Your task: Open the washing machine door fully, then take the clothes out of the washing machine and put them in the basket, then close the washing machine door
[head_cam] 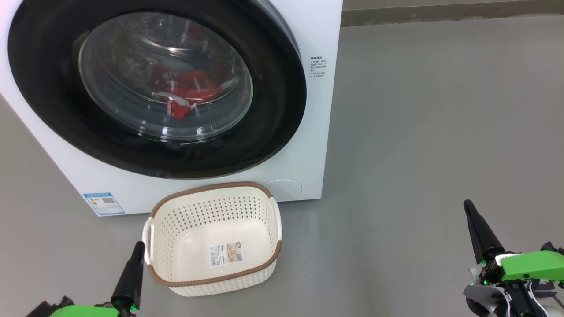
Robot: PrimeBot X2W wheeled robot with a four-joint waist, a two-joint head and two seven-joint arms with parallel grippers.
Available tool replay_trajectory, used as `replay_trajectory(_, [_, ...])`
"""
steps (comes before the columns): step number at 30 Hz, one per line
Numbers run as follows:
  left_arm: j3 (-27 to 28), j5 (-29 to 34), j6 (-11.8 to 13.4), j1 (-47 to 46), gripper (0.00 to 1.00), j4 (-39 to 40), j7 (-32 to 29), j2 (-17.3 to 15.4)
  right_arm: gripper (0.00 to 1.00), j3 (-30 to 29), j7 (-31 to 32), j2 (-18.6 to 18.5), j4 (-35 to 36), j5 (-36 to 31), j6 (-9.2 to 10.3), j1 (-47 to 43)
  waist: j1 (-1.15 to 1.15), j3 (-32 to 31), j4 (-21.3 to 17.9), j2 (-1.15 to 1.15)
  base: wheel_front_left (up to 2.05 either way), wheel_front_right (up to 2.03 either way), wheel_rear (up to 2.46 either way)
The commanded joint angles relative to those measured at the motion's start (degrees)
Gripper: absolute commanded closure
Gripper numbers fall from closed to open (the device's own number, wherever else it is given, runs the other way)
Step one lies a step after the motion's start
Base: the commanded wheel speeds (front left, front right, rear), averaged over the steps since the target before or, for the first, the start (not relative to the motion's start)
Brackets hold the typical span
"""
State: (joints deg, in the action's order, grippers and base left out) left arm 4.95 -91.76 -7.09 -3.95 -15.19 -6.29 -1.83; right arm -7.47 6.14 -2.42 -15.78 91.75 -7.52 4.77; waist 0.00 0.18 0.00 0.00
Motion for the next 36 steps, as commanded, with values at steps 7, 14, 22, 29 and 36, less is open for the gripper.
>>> replay_trajectory(7, [1.55,-0.42,-0.40,-2.23,1.00,1.16,-0.18,-1.05,1.00,0.97,0.33,-0.45,1.76,0.44,0.03,1.42,0.00,0.00,0.00,0.00,0.00,0.00,0.00])
replay_trajectory(14, [1.55,-0.42,-0.40,-2.23,1.00,1.16,-0.18,-1.05,1.00,0.97,0.33,-0.45,1.76,0.44,0.03,1.42,0.00,0.00,0.00,0.00,0.00,0.00,0.00])
replay_trajectory(22, [1.55,-0.42,-0.40,-2.23,1.00,1.16,-0.18,-1.05,1.00,0.97,0.33,-0.45,1.76,0.44,0.03,1.42,0.00,0.00,0.00,0.00,0.00,0.00,0.00])
replay_trajectory(29, [-0.12,0.00,0.08,1.78,0.00,-2.69,0.03,1.00,0.00,0.62,-0.12,1.01,-3.05,0.00,-0.01,-1.59,0.00,0.02,0.00,0.00,0.00,0.00,0.00])
replay_trajectory(36, [-0.07,-0.05,0.05,1.73,0.00,-1.86,0.77,0.88,0.00,1.72,-1.25,0.92,-3.03,0.08,-0.01,-1.06,0.13,-0.08,-0.08,0.00,0.00,0.00,0.00])
